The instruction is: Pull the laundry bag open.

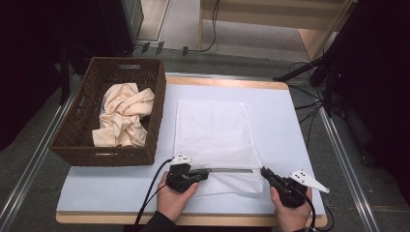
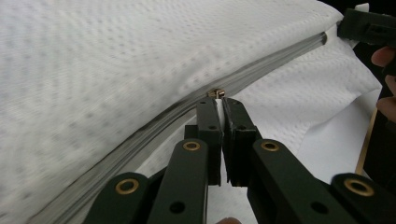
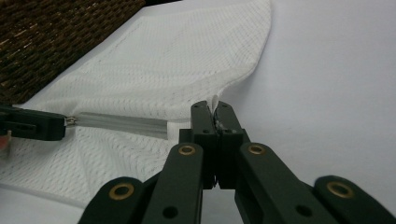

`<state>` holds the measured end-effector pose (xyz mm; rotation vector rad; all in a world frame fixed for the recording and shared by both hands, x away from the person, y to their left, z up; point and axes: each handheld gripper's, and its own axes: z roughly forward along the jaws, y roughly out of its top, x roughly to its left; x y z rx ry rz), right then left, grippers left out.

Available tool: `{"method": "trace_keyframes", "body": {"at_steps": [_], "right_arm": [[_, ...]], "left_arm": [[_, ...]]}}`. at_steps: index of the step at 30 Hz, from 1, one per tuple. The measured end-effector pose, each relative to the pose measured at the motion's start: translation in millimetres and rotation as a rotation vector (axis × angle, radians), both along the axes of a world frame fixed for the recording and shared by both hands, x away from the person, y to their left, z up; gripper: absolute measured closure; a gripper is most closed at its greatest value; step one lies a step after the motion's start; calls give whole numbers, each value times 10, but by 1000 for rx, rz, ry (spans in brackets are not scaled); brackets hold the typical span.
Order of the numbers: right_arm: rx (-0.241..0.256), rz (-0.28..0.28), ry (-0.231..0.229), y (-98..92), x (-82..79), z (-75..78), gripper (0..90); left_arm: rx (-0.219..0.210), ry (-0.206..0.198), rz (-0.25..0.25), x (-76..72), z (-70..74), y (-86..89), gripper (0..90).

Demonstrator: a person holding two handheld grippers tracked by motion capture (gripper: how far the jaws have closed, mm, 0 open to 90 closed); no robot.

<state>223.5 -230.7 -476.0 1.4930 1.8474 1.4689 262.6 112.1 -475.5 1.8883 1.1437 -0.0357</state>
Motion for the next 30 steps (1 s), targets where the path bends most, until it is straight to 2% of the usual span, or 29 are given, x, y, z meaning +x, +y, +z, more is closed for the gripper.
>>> {"method": "trace_keyframes", "body": {"at_steps": [5, 14, 20, 30], "right_arm": [[5, 0, 6, -14, -7, -4, 900], [2, -1, 10, -20, -19, -8, 900], [-8, 7, -17, 5, -60, 50, 900], [-10, 25, -38, 66, -105, 118, 900]], "left_arm": [[14, -10, 7, -35, 15, 60, 879], [48, -29, 40, -87, 72, 286, 879], [63, -28, 52, -125, 41, 465, 879], [78, -35, 54, -146, 64, 532, 879]]}}
